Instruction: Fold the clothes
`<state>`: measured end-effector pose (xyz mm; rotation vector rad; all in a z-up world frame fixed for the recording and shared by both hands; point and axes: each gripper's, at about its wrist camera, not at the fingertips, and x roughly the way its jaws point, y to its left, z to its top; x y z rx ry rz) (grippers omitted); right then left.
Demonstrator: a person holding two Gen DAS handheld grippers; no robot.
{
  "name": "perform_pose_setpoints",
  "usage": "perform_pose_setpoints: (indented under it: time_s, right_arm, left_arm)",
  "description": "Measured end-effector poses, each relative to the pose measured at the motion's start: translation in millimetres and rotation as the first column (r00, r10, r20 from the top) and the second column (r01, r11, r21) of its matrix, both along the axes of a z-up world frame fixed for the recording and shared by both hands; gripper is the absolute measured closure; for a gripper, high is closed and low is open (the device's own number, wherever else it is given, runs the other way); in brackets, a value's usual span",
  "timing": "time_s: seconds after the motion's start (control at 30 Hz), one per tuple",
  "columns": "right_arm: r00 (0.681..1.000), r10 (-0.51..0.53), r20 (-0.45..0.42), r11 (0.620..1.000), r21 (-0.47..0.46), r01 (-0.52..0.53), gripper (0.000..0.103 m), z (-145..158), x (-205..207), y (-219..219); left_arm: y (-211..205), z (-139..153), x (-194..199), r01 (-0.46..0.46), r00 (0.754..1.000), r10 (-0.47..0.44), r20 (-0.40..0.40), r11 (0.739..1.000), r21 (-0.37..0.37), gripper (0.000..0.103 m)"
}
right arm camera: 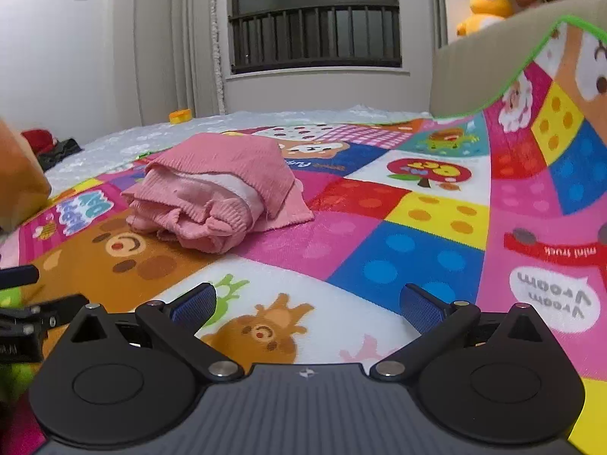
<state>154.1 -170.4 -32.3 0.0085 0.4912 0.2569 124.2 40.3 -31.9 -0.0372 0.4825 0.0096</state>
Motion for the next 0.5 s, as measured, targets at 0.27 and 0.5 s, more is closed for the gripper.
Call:
perform_pose_setpoints:
  time_s: [0.27, 0.5]
  right_arm:
    - [1.000, -0.003, 0.026, 1.000, -0.029, 0.004, 0.000, -1.1, -5.7, 3.3]
    - [1.000, -0.003, 0.029, 1.000, -0.021, 0.003, 0.000, -1.6, -6.3, 2.5]
  left_arm:
    - [9.0, -1.5, -1.4, -0.014, 1.000, 0.014, 0.006, 0.997, -0.073, 0.000]
    - [13.1, -1.9, -2.6, -0.014, 1.000, 0.015, 0.012, 0.995, -0.102, 0.000]
